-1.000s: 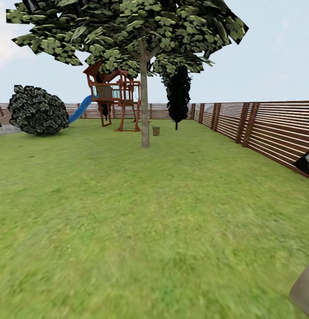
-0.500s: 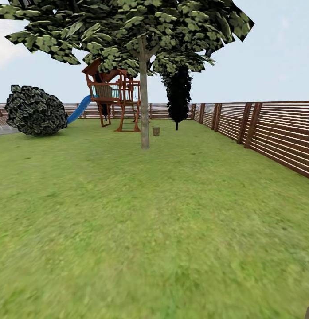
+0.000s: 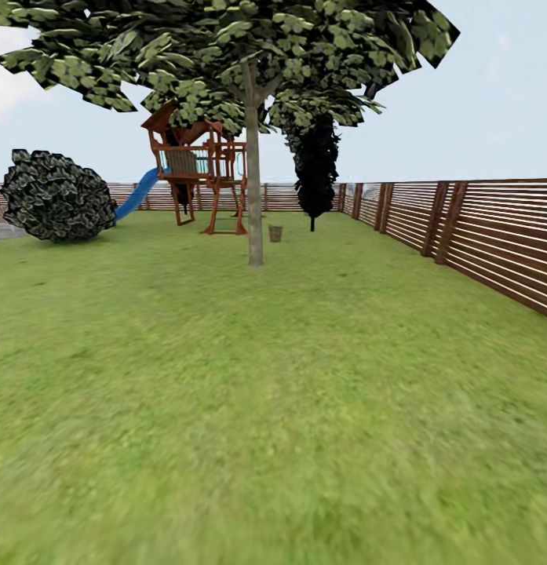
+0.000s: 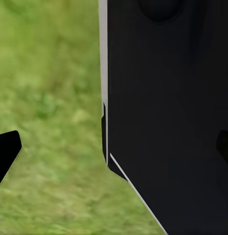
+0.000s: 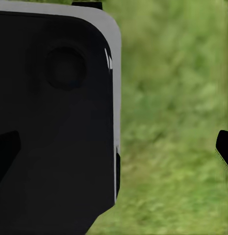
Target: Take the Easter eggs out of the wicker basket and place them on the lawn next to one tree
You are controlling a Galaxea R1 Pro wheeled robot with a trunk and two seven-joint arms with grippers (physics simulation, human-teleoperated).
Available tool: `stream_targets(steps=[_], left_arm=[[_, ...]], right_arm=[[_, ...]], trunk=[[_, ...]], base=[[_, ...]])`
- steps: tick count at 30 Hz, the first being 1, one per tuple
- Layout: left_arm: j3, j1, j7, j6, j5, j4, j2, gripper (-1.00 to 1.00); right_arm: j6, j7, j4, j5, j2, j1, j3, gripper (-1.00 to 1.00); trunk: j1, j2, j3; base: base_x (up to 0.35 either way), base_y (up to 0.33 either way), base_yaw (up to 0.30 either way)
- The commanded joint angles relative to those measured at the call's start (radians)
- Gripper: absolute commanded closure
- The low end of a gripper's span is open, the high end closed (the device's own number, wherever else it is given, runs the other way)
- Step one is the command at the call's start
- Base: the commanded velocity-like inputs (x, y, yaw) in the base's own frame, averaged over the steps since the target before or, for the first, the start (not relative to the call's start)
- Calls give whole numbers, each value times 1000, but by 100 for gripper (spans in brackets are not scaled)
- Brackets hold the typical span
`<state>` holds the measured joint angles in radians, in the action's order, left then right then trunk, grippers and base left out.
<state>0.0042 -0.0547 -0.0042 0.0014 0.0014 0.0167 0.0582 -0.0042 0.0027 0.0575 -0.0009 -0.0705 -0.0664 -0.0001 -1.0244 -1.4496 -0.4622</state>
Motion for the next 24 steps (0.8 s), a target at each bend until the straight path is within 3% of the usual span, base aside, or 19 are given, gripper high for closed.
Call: stream_targets(steps=[1,14,24], left_arm=[[1,-1,0,0,0,1,0,-100],[0,-1,0,0,0,2,0,-100],[1,-1,0,0,0,2,0,-100]], right_arm=[[0,0,2,-1,0,-1,0,-100],[0,-2,2,4,1,-1,2,-100],[0,-3,2,4,2,-1,2,-100]], trunk=[[-1,0,-1],[-1,0,-1],[-1,0,-1]], base=[[337,0,-5],[337,0,-5],[337,0,-157]])
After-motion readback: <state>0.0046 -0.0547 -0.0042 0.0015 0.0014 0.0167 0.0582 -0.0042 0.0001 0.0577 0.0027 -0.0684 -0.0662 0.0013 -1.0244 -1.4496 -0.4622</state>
